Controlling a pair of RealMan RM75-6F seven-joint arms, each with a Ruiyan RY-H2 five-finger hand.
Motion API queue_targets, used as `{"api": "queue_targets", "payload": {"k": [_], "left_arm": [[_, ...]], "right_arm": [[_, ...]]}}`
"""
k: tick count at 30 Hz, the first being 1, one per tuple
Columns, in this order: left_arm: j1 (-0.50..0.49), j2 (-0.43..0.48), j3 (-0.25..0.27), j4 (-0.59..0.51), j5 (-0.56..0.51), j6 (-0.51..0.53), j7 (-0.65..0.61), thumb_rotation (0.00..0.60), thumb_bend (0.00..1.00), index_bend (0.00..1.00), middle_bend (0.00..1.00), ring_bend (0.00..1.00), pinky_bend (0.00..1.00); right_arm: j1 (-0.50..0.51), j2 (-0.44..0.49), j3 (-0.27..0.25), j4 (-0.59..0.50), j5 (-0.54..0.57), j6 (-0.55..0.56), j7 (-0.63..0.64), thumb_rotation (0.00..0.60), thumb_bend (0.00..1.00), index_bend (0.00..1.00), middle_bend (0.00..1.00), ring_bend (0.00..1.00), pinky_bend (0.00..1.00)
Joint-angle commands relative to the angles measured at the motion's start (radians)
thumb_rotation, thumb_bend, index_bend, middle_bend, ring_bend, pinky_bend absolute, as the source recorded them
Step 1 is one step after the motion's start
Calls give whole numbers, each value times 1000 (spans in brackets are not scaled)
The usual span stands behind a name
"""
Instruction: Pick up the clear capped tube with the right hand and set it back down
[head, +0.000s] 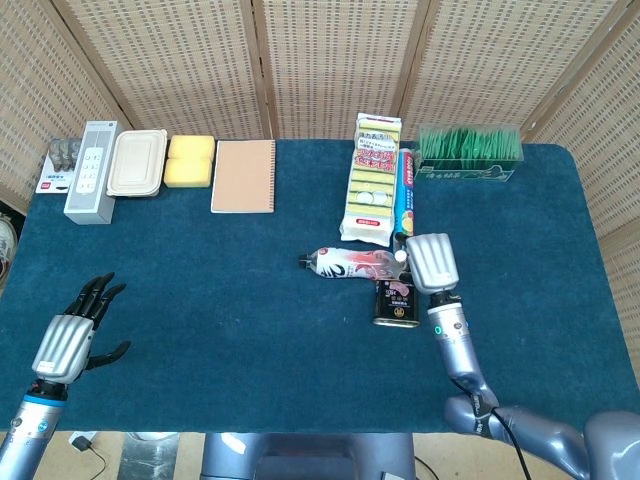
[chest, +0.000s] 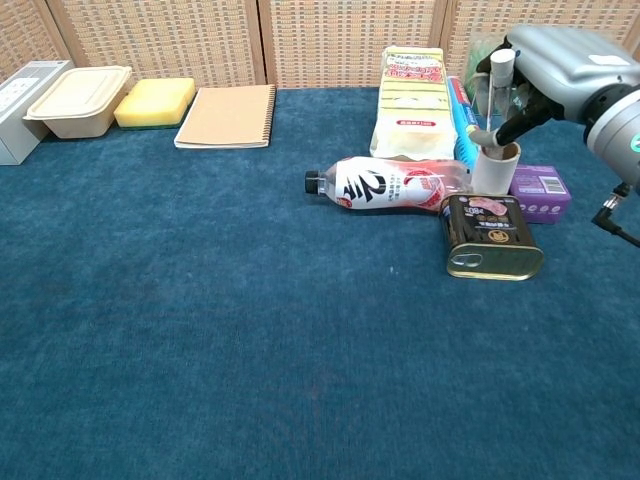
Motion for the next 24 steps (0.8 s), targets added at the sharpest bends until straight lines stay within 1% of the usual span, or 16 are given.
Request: {"api": "queue_targets", "payload": {"k": [1, 24], "left_arm": [[0, 0, 0, 0, 0, 0, -1, 599, 197, 95, 37, 29, 308], [-2, -1, -2, 1, -7, -9, 2, 600, 197, 96, 36, 30, 308]], "right_arm": [[1, -1, -1, -1, 2, -3, -1, 600, 309, 639, 785, 854, 894], [23, -25, 20, 28, -7, 6, 38, 600, 322, 690, 840, 921, 919]]}}
